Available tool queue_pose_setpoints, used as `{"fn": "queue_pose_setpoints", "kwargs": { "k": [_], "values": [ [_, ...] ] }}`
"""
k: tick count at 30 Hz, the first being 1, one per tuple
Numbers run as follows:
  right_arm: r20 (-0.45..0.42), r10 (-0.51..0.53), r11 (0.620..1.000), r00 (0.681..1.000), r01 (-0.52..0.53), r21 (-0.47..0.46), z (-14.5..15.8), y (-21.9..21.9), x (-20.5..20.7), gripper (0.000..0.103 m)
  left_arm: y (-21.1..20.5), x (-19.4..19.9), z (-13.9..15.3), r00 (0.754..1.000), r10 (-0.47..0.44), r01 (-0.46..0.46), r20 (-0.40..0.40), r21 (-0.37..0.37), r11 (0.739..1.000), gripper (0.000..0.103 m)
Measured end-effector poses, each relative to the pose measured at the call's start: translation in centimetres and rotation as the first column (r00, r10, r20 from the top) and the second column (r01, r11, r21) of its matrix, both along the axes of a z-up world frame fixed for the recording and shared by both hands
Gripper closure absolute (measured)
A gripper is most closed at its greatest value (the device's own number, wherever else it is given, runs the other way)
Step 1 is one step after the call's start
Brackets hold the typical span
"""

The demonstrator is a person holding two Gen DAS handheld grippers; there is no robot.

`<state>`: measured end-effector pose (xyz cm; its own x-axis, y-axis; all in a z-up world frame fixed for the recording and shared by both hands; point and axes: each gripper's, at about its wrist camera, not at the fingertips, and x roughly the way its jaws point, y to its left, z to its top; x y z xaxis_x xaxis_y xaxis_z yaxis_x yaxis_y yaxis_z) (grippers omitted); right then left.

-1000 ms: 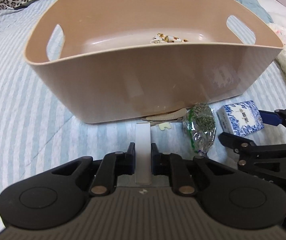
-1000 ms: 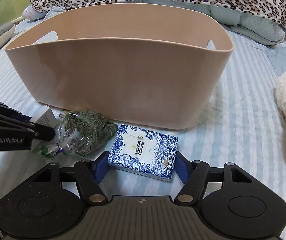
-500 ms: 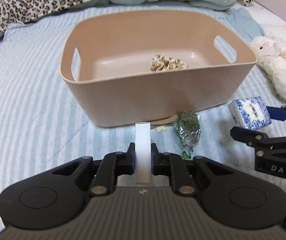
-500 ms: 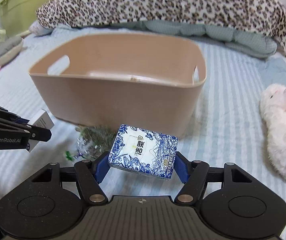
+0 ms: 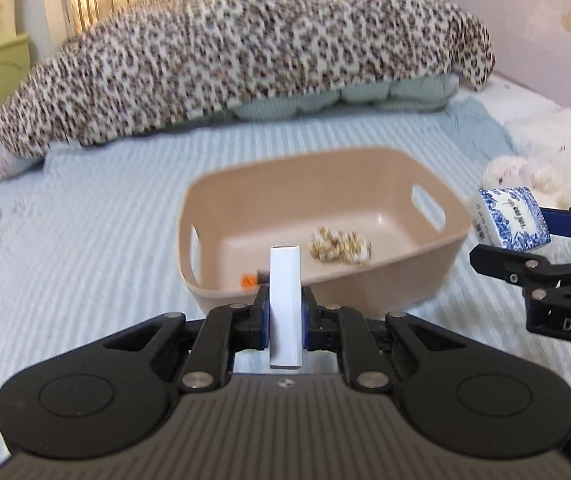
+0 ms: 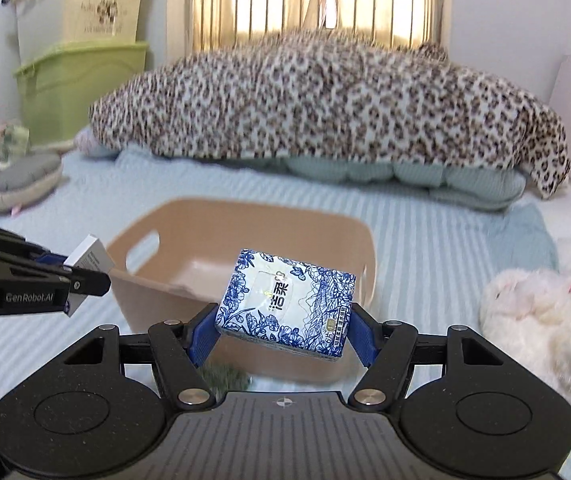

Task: Organize objects
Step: 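Carry the white box with the left tool while the right tool carries the patterned box over the basket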

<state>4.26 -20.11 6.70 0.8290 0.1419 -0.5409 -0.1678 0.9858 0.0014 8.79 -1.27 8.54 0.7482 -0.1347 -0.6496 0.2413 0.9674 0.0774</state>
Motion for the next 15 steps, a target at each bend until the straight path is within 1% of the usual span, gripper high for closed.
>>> {"fn": "queue_pose_setpoints", "kwargs": {
  "k": [3,6,10,15],
  "values": [
    [0.058,-0.011,1.000,0.998,0.011,0.008,1.1,-0.2,0.4,0.038,-0.1,0.3,1.0,0.998,0.001,0.000,0.058,-0.015,1.000,0.087],
    [0.104,-0.031,0.999,0.994,0.029,0.028,2.0,-0.4,1.3,0.038,-0.3,1.5,1.3,0.996,-0.012,0.016,0.085,-0.048,0.999,0.087],
    [0.130,-0.045,0.997,0.990,0.036,0.074,2.1,-0.4,3.0,0.038,-1.1,4.0,0.8,0.990,0.015,-0.010,0.137,-0.037,0.999,0.087],
    [0.128,-0.072,0.993,0.989,0.059,0.098,1.1,-0.1,6.0,0.038,-1.5,7.6,-1.2,0.992,0.045,-0.038,0.117,-0.060,0.997,0.087]
  ]
}}
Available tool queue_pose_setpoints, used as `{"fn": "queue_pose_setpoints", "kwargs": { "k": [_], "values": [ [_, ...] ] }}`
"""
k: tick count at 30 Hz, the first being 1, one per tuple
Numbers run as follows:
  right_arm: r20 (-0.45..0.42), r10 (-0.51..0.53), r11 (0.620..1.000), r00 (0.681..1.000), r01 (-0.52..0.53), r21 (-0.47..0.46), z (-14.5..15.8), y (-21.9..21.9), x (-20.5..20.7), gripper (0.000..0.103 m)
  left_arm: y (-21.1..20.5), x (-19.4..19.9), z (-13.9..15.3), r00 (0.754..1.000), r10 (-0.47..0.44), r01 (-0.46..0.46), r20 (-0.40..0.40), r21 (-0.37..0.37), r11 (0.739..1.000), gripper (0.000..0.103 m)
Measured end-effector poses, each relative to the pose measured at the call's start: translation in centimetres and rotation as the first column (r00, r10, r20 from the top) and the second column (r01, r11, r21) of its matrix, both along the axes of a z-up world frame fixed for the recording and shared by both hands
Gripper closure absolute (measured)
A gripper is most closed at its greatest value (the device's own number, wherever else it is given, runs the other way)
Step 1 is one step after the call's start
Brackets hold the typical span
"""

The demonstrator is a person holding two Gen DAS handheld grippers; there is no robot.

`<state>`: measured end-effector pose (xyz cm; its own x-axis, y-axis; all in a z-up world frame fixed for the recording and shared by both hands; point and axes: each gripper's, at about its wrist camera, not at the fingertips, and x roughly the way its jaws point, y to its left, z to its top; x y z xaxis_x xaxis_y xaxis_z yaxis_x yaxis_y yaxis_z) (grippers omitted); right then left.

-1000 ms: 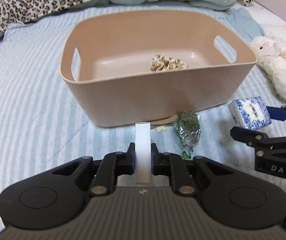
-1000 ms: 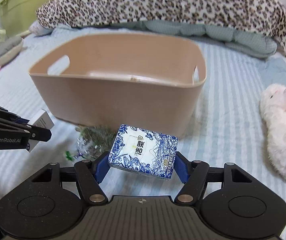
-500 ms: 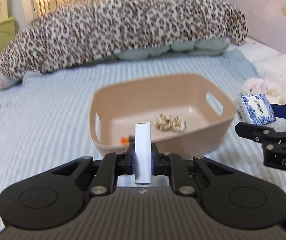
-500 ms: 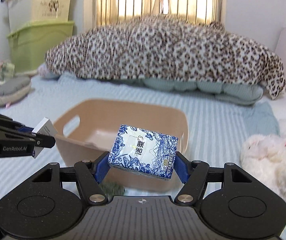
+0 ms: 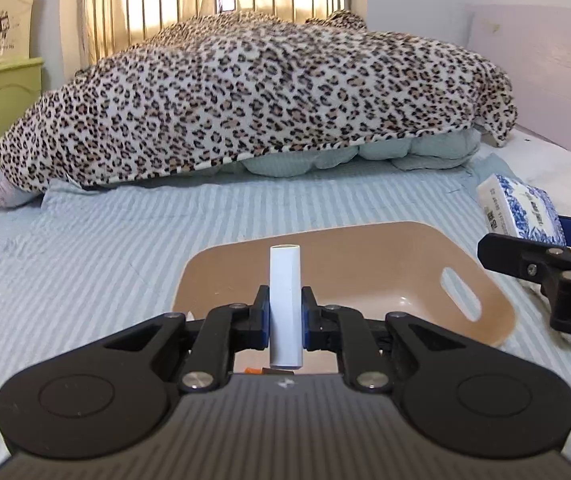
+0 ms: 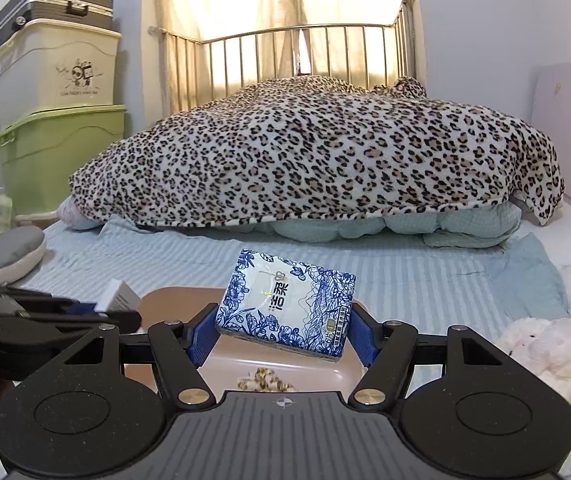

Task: Organize objects
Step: 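Carry the white box with the left tool while the right tool carries the patterned box over the basket, then open the left tool over the basket while the right tool releases the patterned box, then move the left tool to the metal hair clip while the right tool approaches the herb bag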

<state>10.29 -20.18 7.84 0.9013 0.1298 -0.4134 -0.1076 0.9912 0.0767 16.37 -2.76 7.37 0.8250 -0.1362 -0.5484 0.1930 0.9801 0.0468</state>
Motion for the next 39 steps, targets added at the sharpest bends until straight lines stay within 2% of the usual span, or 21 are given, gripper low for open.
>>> {"fn": "queue_pose_setpoints", "kwargs": {
  "k": [6,10,17,20,21,22,23,25,31,36,39],
  "values": [
    [-0.075,-0.014,1.000,0.997,0.014,-0.003,-3.2,0.6,3.9,0.038,0.5,3.6,-2.8,0.995,0.057,-0.058,-0.083,-0.010,0.998,0.087],
    [-0.164,-0.023,1.000,0.986,0.021,-0.016,-5.3,1.1,6.0,0.038,1.1,5.6,-4.8,0.975,0.129,-0.133,-0.179,-0.013,0.991,0.087],
    [-0.296,-0.057,0.996,0.954,0.032,-0.089,-8.8,1.9,8.0,0.038,1.3,6.7,-7.3,0.951,0.159,-0.151,-0.267,0.051,0.987,0.087],
    [-0.315,-0.059,0.995,0.947,0.031,-0.094,-8.9,1.8,7.9,0.037,1.8,6.6,-7.4,0.944,0.163,-0.161,-0.285,0.030,0.986,0.085],
    [-0.313,-0.060,0.995,0.948,0.032,-0.093,-8.8,1.8,7.8,0.031,2.0,6.4,-7.1,0.944,0.163,-0.163,-0.286,0.024,0.986,0.076],
    [-0.309,-0.062,0.995,0.949,0.034,-0.093,-8.5,1.7,7.5,0.031,2.1,6.2,-6.8,0.945,0.164,-0.164,-0.283,0.022,0.986,0.062],
    [-0.296,-0.060,0.995,0.953,0.035,-0.089,-8.1,1.6,7.2,0.031,2.1,6.0,-6.4,0.948,0.160,-0.161,-0.274,0.018,0.987,0.056],
    [-0.280,-0.058,0.996,0.958,0.038,-0.079,-7.2,1.3,6.4,0.030,2.0,5.1,-5.5,0.958,0.155,-0.156,-0.242,0.018,0.988,0.038],
    [-0.227,-0.044,0.997,0.973,0.029,-0.069,-4.8,0.4,3.2,0.015,2.1,2.3,-3.1,0.970,0.134,-0.133,-0.201,0.016,0.991,0.027],
    [-0.209,-0.030,0.995,0.977,0.009,-0.101,-3.6,-0.1,0.7,0.004,2.5,-0.1,-1.7,0.974,0.104,-0.100,-0.201,0.028,0.995,0.024],
    [-0.224,-0.018,0.995,0.974,-0.006,-0.103,-3.5,-0.3,-0.5,0.003,3.3,-1.4,-1.4,0.973,0.085,-0.085,-0.216,0.007,0.996,0.023]
  ]
}}
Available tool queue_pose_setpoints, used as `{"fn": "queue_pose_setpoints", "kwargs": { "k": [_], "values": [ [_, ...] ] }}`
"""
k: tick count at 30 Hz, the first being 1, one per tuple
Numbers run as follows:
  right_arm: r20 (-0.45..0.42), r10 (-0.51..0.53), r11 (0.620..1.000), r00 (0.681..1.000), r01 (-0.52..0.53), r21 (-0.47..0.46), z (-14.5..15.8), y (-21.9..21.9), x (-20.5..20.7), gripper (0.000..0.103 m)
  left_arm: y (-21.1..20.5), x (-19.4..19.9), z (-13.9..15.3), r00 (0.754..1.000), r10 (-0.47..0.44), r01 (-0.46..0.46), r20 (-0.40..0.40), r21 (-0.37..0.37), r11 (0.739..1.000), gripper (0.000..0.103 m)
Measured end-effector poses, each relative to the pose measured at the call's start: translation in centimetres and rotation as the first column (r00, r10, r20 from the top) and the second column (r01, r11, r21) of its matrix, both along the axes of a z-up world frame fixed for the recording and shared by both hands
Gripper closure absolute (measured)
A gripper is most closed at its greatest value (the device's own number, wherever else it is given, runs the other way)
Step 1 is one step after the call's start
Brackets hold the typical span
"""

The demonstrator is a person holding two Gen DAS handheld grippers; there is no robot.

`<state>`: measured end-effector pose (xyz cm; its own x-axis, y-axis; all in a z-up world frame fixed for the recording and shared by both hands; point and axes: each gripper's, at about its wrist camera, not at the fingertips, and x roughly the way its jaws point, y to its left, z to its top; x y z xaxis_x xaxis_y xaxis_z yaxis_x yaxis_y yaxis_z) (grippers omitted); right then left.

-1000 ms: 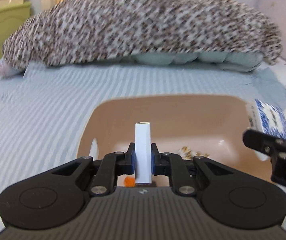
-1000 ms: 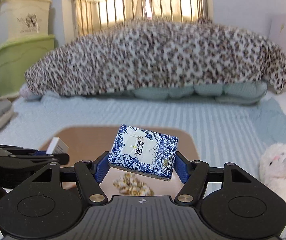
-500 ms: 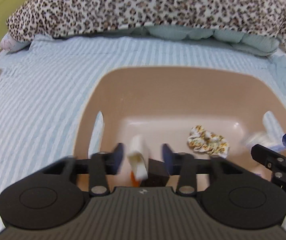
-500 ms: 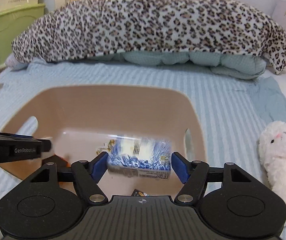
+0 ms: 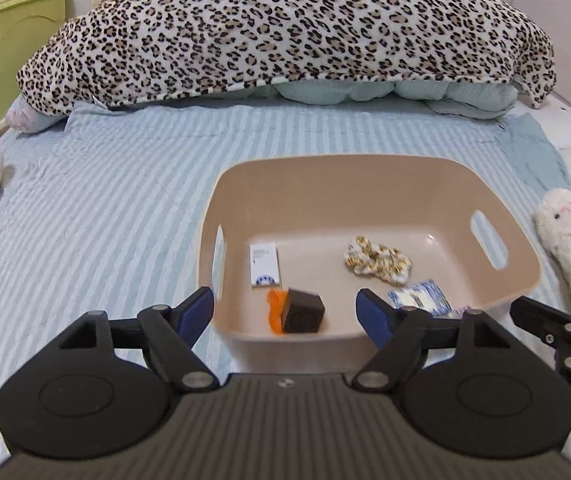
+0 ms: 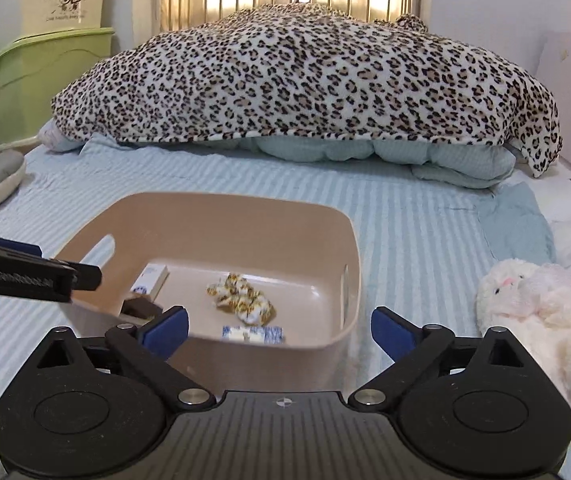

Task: Organize objects
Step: 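Move the left tool to the metal hair clip while the right tool approaches the herb bag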

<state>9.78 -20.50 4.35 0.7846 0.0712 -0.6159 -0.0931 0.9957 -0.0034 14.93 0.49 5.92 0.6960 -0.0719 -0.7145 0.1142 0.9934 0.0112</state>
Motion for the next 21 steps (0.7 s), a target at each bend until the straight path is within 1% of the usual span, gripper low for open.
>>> {"fn": "queue_pose_setpoints", "kwargs": {
  "k": [3,8,14,16,19,21],
  "values": [
    [-0.031,0.021,1.000,0.999,-0.022,-0.020,-0.3,0.1,-0.9,0.003,0.8,-1.1,-0.2,1.000,-0.003,0.002,-0.021,-0.008,1.000,0.019],
    [-0.098,0.040,0.998,0.994,-0.045,-0.052,-1.9,0.6,-1.9,0.002,1.7,-1.9,-1.7,0.996,-0.005,0.005,-0.083,-0.006,1.000,0.019],
    [-0.202,0.085,0.989,0.976,-0.108,-0.104,-4.8,2.2,-2.1,0.002,1.8,-1.9,-4.8,0.982,-0.004,0.012,-0.187,0.041,0.999,0.019],
    [-0.232,0.091,0.988,0.968,-0.117,-0.102,-5.6,2.4,-2.0,0.002,1.8,-1.8,-5.8,0.977,-0.006,0.018,-0.215,0.054,0.998,0.019],
    [-0.287,0.089,0.991,0.954,-0.114,-0.073,-7.1,2.6,-1.6,0.002,1.7,-1.4,-7.4,0.968,0.001,0.020,-0.252,0.080,0.997,0.019],
    [-0.311,0.086,0.992,0.946,-0.112,-0.065,-7.9,2.9,-1.3,0.002,1.6,-1.2,-8.2,0.965,-0.003,0.027,-0.261,0.092,0.995,0.019]
  ]
}}
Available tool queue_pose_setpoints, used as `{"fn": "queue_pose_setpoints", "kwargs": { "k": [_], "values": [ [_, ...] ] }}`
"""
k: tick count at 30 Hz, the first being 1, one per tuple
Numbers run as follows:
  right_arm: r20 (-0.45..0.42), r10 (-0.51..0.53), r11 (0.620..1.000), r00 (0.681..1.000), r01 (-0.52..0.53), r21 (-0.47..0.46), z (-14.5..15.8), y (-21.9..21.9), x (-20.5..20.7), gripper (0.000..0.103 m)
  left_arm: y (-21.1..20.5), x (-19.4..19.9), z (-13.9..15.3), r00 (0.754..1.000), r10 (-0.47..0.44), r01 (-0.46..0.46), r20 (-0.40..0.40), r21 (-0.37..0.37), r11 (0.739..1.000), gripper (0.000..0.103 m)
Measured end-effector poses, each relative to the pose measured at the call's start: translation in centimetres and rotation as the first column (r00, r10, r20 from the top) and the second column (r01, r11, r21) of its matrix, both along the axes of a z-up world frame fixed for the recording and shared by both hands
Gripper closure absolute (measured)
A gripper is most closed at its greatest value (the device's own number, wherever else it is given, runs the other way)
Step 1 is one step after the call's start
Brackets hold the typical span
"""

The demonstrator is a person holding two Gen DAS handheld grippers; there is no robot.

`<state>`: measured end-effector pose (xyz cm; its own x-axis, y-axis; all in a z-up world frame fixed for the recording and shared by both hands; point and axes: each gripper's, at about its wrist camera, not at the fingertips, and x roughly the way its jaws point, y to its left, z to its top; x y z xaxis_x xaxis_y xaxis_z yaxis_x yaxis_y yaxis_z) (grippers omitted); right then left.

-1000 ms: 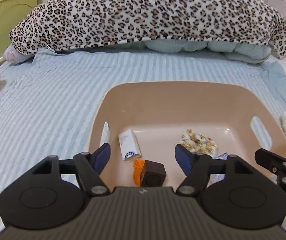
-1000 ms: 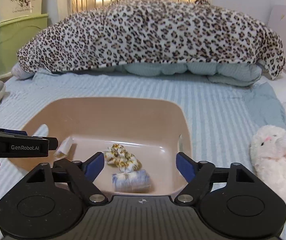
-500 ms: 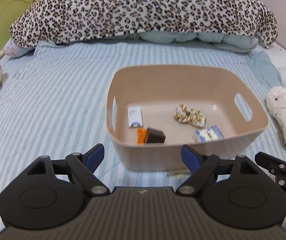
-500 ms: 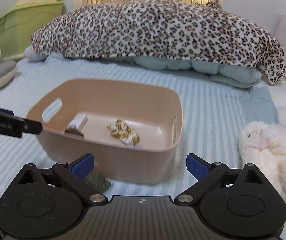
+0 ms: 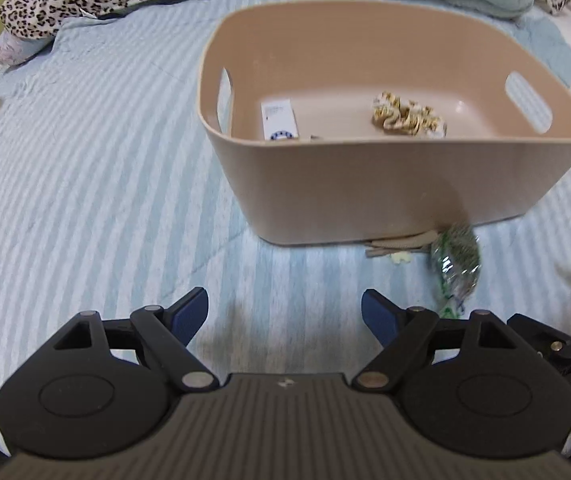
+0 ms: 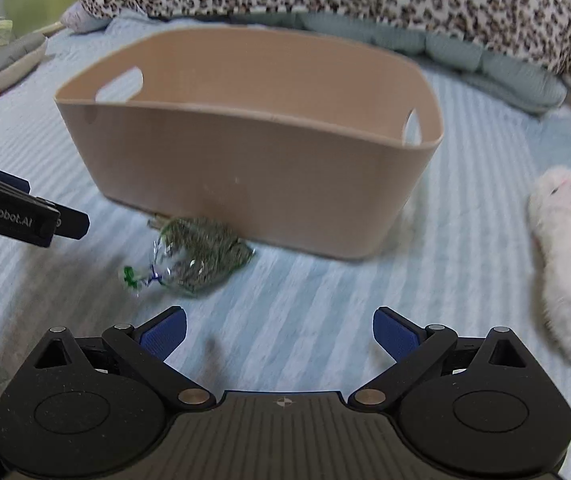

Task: Organize objects
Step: 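Move the left tool to the metal hair clip while the right tool approaches the herb bag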

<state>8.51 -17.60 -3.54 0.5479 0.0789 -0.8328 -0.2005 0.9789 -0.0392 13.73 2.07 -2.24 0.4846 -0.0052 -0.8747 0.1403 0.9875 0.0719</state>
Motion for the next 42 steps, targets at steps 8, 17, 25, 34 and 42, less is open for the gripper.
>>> {"fn": "queue_pose_setpoints", "kwargs": {
  "k": [8,17,25,34,42],
  "values": [
    [-0.038,0.020,0.999,0.999,-0.019,0.034,-1.3,1.2,1.1,0.002,-0.1,1.1,-1.3,0.999,0.005,-0.005,-0.031,-0.001,1.000,0.019],
    [-0.004,0.031,0.992,0.999,-0.031,0.123,-0.3,2.7,3.0,0.002,0.4,1.6,-0.3,0.999,0.040,-0.040,0.000,-0.028,0.999,0.019],
    [-0.025,-0.035,0.997,0.999,0.037,0.071,-2.4,2.9,4.9,0.004,0.6,2.3,-1.0,0.998,0.060,-0.060,-0.007,-0.019,0.998,0.019],
    [-0.027,-0.108,0.994,0.994,0.108,0.028,-2.7,-0.8,3.8,0.004,-1.6,2.2,-1.7,1.000,0.014,-0.014,-0.002,-0.089,0.996,0.019],
    [-0.040,-0.136,0.990,0.990,0.137,0.043,-2.9,-3.2,3.2,0.001,-5.0,3.2,-3.1,0.999,0.036,-0.034,0.006,-0.175,0.984,0.019]
  ]
}}
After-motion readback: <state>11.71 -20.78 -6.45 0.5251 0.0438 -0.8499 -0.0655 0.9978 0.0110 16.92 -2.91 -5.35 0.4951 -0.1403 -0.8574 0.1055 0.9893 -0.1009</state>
